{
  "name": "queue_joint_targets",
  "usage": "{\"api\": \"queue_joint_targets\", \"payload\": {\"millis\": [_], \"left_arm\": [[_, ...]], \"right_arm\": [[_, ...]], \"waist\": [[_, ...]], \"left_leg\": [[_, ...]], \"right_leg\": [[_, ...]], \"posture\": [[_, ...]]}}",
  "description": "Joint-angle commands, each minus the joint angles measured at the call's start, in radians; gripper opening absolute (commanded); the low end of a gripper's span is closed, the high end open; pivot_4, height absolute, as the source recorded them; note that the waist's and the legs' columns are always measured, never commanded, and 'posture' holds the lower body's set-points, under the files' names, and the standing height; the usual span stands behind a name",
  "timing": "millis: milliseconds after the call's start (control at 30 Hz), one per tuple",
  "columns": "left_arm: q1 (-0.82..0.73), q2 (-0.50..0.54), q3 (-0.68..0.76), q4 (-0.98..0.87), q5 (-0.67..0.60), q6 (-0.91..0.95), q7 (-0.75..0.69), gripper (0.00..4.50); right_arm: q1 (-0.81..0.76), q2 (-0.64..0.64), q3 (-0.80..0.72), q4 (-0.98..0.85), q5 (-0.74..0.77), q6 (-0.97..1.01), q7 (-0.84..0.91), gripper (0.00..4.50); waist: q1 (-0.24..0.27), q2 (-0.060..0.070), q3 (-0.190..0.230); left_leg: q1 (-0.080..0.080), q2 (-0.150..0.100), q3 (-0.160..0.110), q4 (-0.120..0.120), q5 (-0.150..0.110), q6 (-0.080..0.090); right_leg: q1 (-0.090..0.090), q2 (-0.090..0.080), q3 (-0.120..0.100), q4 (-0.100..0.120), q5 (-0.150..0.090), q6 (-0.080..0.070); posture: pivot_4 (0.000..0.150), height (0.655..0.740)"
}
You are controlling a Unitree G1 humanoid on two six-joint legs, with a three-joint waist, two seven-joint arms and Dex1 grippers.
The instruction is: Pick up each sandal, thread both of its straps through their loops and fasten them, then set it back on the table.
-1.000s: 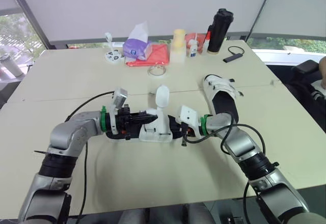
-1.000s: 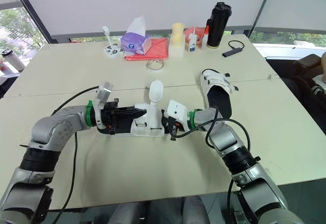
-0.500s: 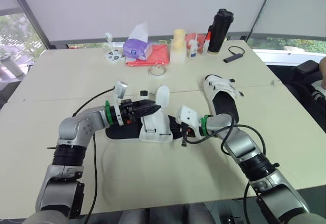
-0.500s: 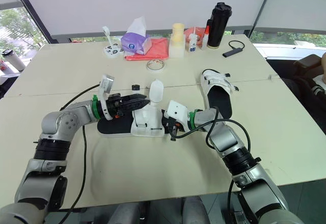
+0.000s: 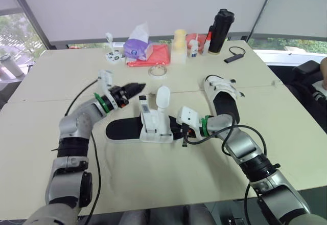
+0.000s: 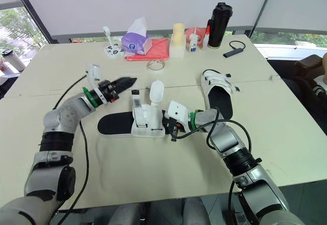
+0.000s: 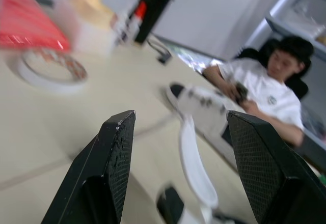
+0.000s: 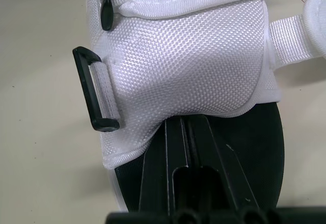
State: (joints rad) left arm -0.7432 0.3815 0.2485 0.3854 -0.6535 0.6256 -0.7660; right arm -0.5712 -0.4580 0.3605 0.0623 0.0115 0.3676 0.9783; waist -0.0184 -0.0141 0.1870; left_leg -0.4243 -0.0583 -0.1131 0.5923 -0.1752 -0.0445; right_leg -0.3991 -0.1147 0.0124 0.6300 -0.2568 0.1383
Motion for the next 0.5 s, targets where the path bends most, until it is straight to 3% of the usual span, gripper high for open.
{"api": "queue_joint_targets", "payload": {"millis": [33,233,500], "left_arm": [[0.041,0.015,0.018,-0.05,-0.038,0.086,0.011,2.94],[0.111,0.037,-0.006,-0.127,-0.072,0.236,-0.009,2.94],[0.119,0.025,-0.035,-0.115,-0.03,0.212,-0.011,2.94]], "right_arm": [[0.021,-0.009,0.03,0.026,-0.026,0.029,0.002,0.0],[0.024,-0.008,0.032,0.025,-0.027,0.028,0.002,0.0],[0.021,-0.003,0.032,0.027,-0.029,0.027,0.002,0.0]], "waist": [[-0.001,0.0,0.0],[-0.001,0.0,0.0],[0.001,0.0,0.0]], "left_leg": [[0.0,0.0,0.0,0.0,0.0,0.0],[0.0,0.0,-0.001,0.0,0.0,0.0],[0.001,0.0,-0.001,0.0,0.0,-0.001]], "right_leg": [[0.0,0.0,0.0,0.0,0.0,0.0],[0.001,0.0,0.0,0.001,0.0,0.0],[0.001,0.001,0.0,0.001,0.0,0.0]], "posture": [[0.15,0.74],[0.15,0.74],[0.15,0.74]]}}
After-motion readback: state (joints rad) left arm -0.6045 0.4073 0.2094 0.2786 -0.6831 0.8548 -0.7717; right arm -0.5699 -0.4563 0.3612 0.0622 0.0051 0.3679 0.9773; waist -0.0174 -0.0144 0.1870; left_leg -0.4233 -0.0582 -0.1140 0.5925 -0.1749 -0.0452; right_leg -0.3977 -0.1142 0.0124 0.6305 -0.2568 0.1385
